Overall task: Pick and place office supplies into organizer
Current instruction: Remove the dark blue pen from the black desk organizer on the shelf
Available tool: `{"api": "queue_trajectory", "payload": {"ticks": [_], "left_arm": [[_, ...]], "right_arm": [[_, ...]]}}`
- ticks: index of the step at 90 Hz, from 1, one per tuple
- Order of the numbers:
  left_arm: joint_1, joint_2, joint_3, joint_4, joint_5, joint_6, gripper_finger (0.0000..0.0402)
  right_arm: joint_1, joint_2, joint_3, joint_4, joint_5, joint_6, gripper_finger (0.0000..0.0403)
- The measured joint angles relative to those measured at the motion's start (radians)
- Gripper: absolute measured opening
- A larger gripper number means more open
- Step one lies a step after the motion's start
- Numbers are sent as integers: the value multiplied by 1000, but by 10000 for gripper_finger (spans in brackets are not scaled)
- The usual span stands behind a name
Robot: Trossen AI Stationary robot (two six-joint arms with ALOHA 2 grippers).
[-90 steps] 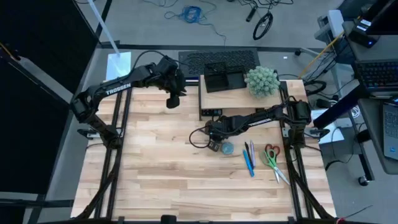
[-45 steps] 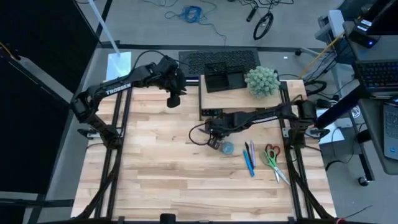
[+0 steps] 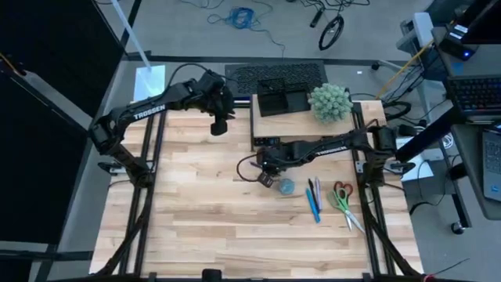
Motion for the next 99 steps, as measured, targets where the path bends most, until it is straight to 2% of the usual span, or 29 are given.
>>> {"api": "queue_trajectory", "payload": {"ticks": [15, 35, 44, 57, 61, 99], "left_arm": [[0, 0, 0, 0, 0, 0, 72], [0, 0, 0, -1, 0, 0, 72], [0, 0, 0, 0, 0, 0, 72], [0, 0, 0, 0, 0, 0, 72], [0, 0, 0, 0, 0, 0, 72], [0, 0, 0, 0, -4, 0, 72]], "right_arm": [[-23, 55, 0, 33, -1, -6, 125], [-22, 134, 7, 32, 9, -23, 133], [-23, 144, 8, 19, 4, -28, 110], [-22, 145, 8, 16, -9, -29, 28], [-22, 146, 8, 15, -13, -34, 14], [-24, 103, 63, -34, -34, -56, 5]]}}
